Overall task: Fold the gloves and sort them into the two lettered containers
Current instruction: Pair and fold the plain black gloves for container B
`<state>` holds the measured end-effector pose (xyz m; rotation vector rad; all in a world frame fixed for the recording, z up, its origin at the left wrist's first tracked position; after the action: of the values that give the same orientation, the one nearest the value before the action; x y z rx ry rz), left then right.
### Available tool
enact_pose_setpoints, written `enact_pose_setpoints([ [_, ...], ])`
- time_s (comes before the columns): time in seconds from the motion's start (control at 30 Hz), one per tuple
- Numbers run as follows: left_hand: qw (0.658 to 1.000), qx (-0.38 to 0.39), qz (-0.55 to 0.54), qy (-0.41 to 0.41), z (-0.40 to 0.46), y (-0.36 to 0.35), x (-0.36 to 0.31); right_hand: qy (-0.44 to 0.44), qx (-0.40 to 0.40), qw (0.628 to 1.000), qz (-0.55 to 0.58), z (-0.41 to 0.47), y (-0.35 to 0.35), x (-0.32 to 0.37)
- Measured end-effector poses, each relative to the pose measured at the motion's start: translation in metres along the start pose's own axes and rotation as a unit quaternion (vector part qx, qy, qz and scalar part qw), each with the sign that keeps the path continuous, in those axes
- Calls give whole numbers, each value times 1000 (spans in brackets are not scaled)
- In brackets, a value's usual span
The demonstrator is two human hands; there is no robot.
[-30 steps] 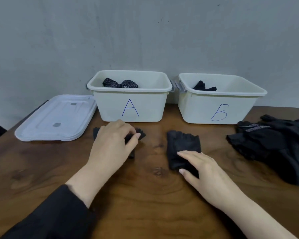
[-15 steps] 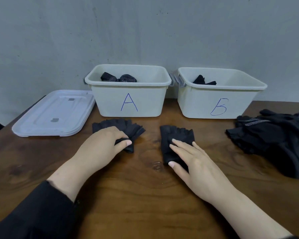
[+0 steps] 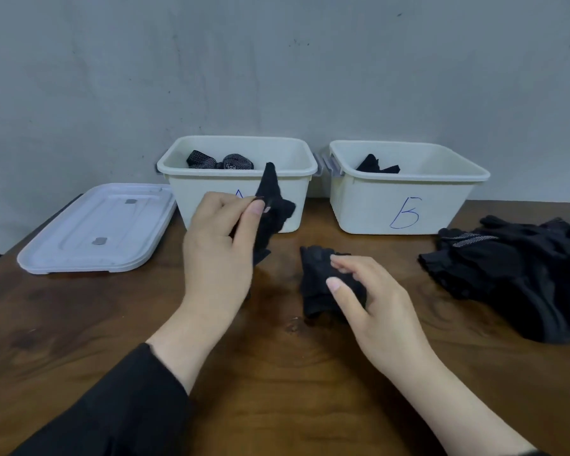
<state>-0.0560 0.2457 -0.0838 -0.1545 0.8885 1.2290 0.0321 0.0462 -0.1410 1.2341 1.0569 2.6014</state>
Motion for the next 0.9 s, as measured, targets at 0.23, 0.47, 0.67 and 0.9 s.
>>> enact_pose_setpoints([
  [0.23,914,233,-292,161,-32,-71,-47,-131,-56,939,314,12,-1,15],
  [0.47,960,272,3,-64,-37,-48,16,-204,-19,968,143,45,55,3],
  [0.67,877,405,182,-182,-58,-72,34,-122,14,992,2,90,77,18],
  [0.9,925,304,140,-179,-44,-57,26,-25,34,995,-95,49,33,-10],
])
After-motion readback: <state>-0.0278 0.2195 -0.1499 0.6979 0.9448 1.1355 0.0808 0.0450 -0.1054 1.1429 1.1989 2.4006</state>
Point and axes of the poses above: each hand's wrist, its own z-axis towards the middle knuckle, its own y-axis out of the back of the hand, x = y × z, the point moved 5 cm from there along z, towards the middle knuckle, and after that the axes turned 2 degrees about x, right-handed, at the moved point
